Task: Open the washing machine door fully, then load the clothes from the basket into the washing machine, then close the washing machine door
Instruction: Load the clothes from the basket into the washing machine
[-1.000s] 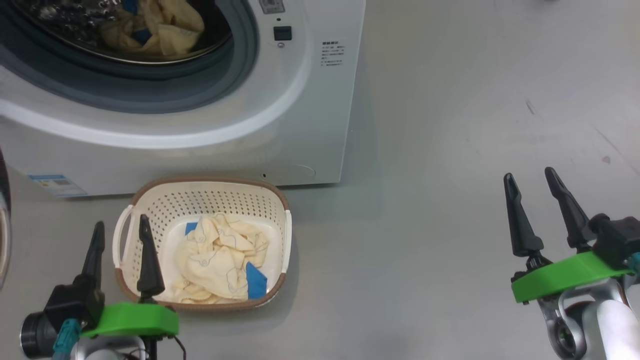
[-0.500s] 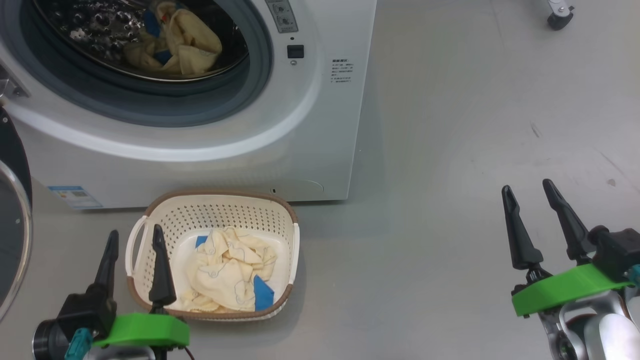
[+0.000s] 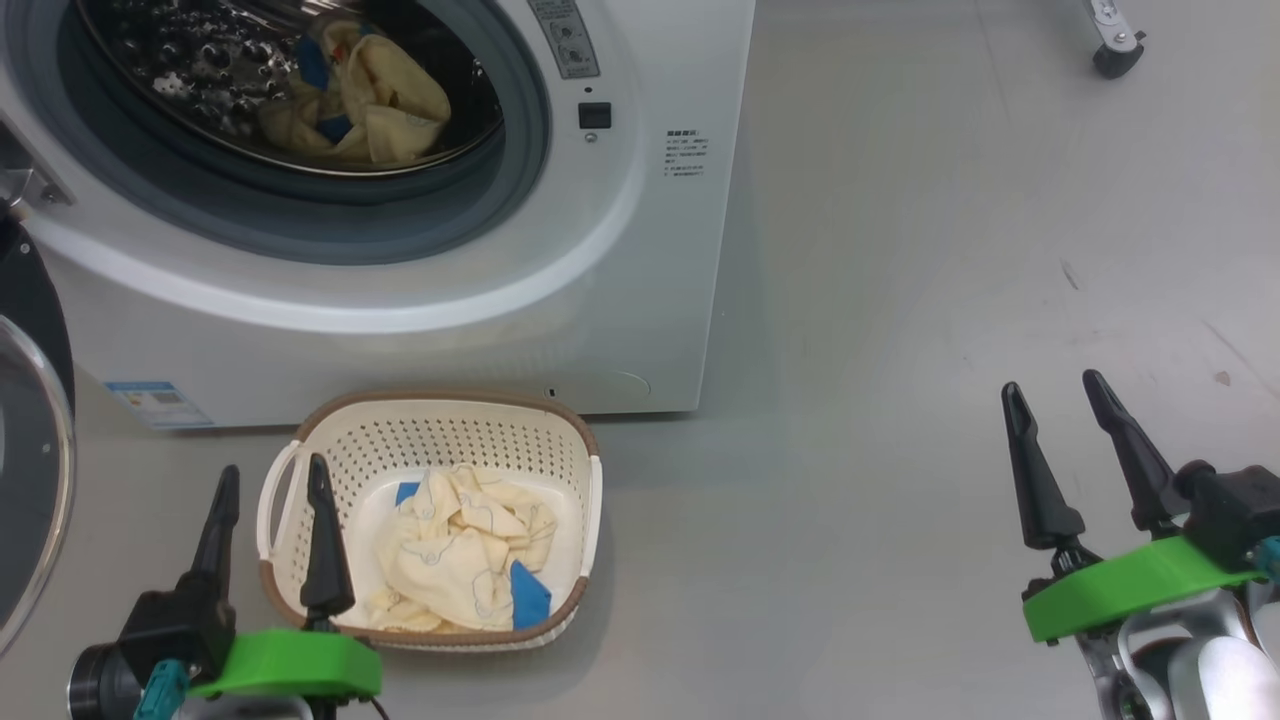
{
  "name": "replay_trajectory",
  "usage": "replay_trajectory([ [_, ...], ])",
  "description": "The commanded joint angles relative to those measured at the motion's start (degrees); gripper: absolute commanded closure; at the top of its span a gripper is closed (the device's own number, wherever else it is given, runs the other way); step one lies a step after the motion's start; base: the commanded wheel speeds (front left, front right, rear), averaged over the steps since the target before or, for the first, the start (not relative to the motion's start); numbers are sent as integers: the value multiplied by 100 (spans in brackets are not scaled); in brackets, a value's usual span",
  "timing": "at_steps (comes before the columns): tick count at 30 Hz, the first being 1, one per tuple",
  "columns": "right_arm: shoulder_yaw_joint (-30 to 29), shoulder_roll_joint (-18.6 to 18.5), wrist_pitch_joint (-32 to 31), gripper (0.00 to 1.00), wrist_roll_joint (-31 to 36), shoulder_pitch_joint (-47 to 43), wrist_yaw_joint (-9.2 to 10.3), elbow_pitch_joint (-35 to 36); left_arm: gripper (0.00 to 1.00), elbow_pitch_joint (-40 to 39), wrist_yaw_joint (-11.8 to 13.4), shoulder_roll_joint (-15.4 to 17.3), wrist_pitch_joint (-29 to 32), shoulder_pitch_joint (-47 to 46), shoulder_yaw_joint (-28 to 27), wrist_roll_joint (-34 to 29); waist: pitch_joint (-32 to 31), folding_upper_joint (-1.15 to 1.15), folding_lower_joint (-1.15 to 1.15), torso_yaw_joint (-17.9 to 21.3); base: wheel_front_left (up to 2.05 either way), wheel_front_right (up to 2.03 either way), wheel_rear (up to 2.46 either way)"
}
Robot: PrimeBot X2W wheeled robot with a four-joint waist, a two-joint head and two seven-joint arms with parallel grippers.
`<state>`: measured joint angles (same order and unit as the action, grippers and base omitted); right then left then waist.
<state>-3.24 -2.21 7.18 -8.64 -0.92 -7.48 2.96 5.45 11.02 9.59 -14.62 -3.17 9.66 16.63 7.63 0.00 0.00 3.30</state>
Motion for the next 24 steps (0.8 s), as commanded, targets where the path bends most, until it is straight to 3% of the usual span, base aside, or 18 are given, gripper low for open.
replay_trajectory([
  [1, 121, -66, -24, 0, -8, 73, -1, 192, 0, -186, 23, 79, -38, -99, -183, -80, -7, 0, 0, -6, 0, 0, 0],
  [24, 164, -66, -155, 0, 22, -22, -1, 235, 0, -45, 51, 95, -33, -107, -72, -76, -177, 0, 0, -25, 0, 0, 0],
])
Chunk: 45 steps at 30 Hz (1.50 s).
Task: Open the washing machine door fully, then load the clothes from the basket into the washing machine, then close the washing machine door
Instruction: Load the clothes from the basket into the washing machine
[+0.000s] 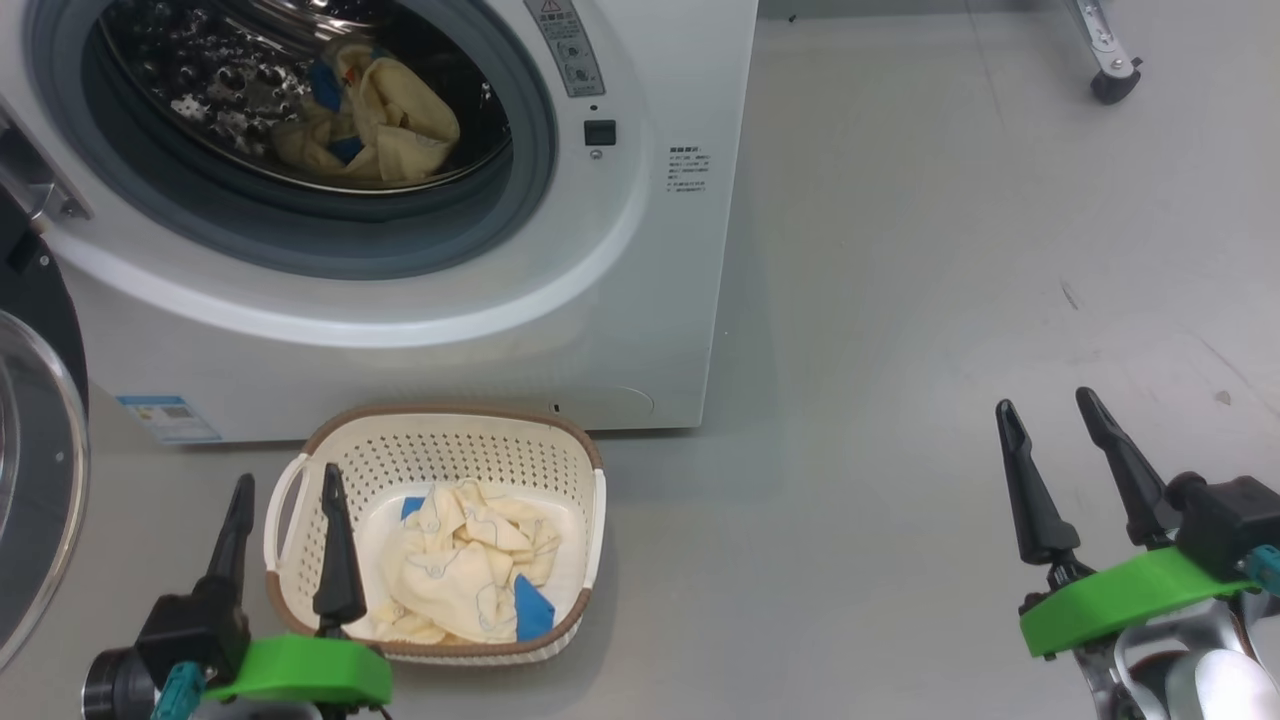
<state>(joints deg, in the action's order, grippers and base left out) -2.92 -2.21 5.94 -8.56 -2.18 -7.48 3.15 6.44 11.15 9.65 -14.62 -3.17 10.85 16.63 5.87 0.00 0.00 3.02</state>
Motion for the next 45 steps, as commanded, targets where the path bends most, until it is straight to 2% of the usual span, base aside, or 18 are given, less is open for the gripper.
replay_trajectory([
  [1, 133, -66, -30, 0, 14, 102, -1, 215, 0, -135, 47, 89, -27, -105, -185, -77, -2, 0, 0, 6, 0, 0, 0],
  [12, 176, -66, -33, 0, -16, 148, -1, 286, 0, 188, 3, 107, 143, -355, -53, -75, 227, 0, 0, 57, 0, 0, 0],
  [18, 209, -66, -10, 0, -37, 296, -1, 344, 0, 797, -209, 24, 184, -753, 126, -12, 598, 0, 0, 144, 0, 0, 0],
  [29, 418, -66, 136, 0, -128, 767, -1, 344, 0, 2874, -750, -167, 513, -1957, 278, 317, 1605, 0, 0, 507, 0, 0, 0],
  [31, 486, -66, 222, 0, -190, 917, -1, 286, 0, 3526, -837, -119, 662, -2318, 248, 386, 1893, 0, 0, 683, 0, 0, 0],
  [35, 572, -66, 356, 0, -271, 1107, -1, 220, 0, 4303, -996, -41, 835, -2781, 184, 514, 2300, 0, 0, 911, 0, 0, 0],
  [45, 1012, -66, 685, 0, -558, 1487, -1, 7, 0, 5669, -1376, 355, 1119, -3645, -109, 904, 3316, 0, 0, 1528, 0, 0, 0],
])
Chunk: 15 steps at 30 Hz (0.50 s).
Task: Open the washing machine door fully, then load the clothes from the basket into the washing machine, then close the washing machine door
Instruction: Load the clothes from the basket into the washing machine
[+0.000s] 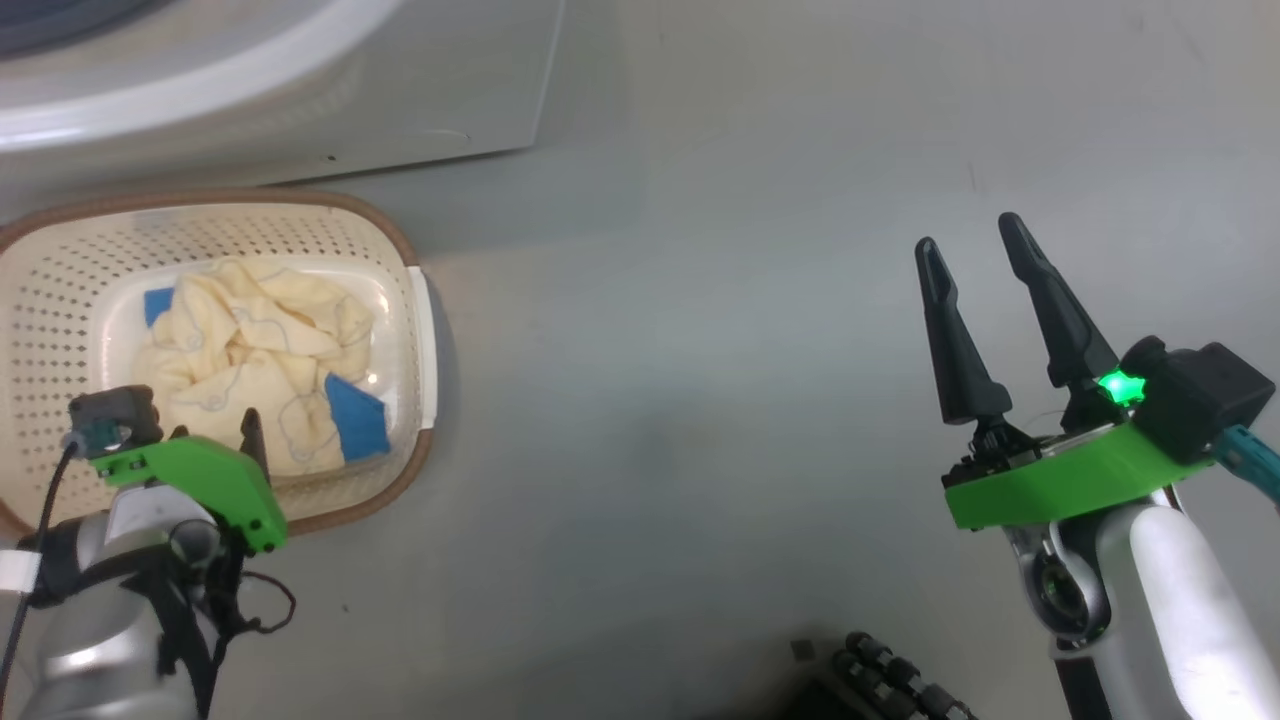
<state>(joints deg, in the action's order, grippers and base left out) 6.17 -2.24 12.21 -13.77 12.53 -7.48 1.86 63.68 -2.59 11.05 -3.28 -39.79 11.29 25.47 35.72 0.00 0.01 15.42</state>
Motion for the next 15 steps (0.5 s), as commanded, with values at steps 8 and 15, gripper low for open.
replay_trajectory([
  [8, 313, -64, 228, 0, -278, 242, -1, 8, 0, 466, -159, 641, 424, -503, -313, 251, 1078, 0, -1, 654, 0, 0, 0],
  [15, 405, -64, 270, 0, -402, 361, -1, 20, 0, 668, -98, 891, 741, -840, -443, 411, 1502, 0, -1, 790, 0, 0, 0],
])
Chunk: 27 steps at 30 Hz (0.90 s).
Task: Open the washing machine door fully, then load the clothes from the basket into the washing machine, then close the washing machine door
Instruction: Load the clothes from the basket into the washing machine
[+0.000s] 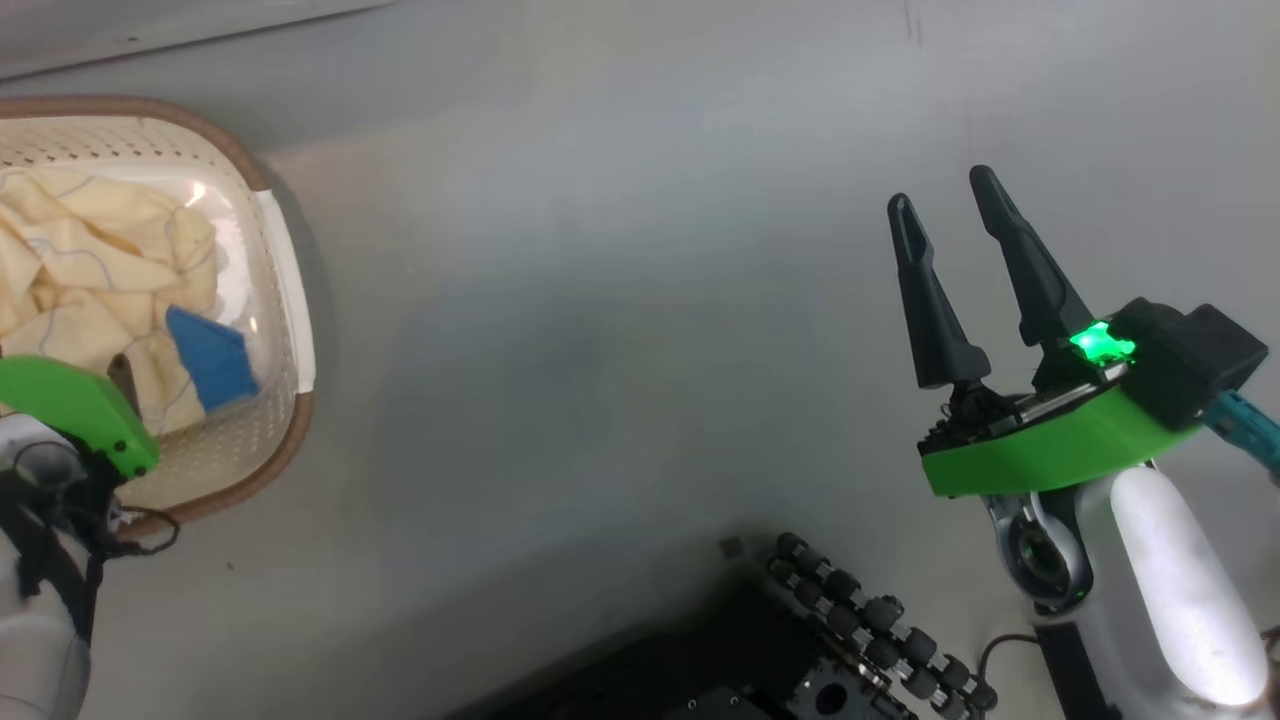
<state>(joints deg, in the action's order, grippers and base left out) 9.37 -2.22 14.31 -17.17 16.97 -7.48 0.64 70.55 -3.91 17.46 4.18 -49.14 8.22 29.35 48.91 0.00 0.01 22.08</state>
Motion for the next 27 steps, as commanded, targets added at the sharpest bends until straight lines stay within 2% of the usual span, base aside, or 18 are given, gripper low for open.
replay_trajectory([
  [1, 99, -65, 63, 0, -77, -69, -1, 145, 0, 2, 56, 292, 25, 46, -166, 54, 239, 0, -1, 136, 0, 0, 0],
  [8, 147, -65, 67, 0, -130, -30, -1, 292, 0, 112, 212, 492, 200, -174, -272, 185, 493, 0, -1, 188, 0, 0, 0],
  [16, 88, -65, 68, 0, -86, -204, -1, 481, 0, 146, 293, 376, 110, -443, -281, 264, 648, 0, -1, 70, 0, 0, 0],
  [17, 83, -65, 68, 0, -80, -228, -1, 509, 4, 145, 281, 355, 74, -478, -271, 265, 661, 0, -1, 60, 0, 0, 0],
  [18, 78, -65, 68, 0, -77, -250, -1, 534, 40, 148, 269, 334, 48, -510, -258, 263, 673, 0, -1, 50, 0, 0, 0],
  [19, 72, -65, 68, 0, -67, -272, -1, 554, 81, 153, 253, 310, 35, -533, -240, 258, 682, 0, -1, 42, 0, 0, 0],
  [20, 63, -65, 68, 0, -57, -291, -1, 575, 100, 161, 239, 282, 30, -549, -226, 259, 689, 0, -1, 34, 0, 0, 0],
  [27, 43, -65, 68, 0, -45, -324, -1, 633, 100, 204, 223, 144, -185, -598, -192, 293, 676, 0, -1, 15, 0, 0, 0],
])
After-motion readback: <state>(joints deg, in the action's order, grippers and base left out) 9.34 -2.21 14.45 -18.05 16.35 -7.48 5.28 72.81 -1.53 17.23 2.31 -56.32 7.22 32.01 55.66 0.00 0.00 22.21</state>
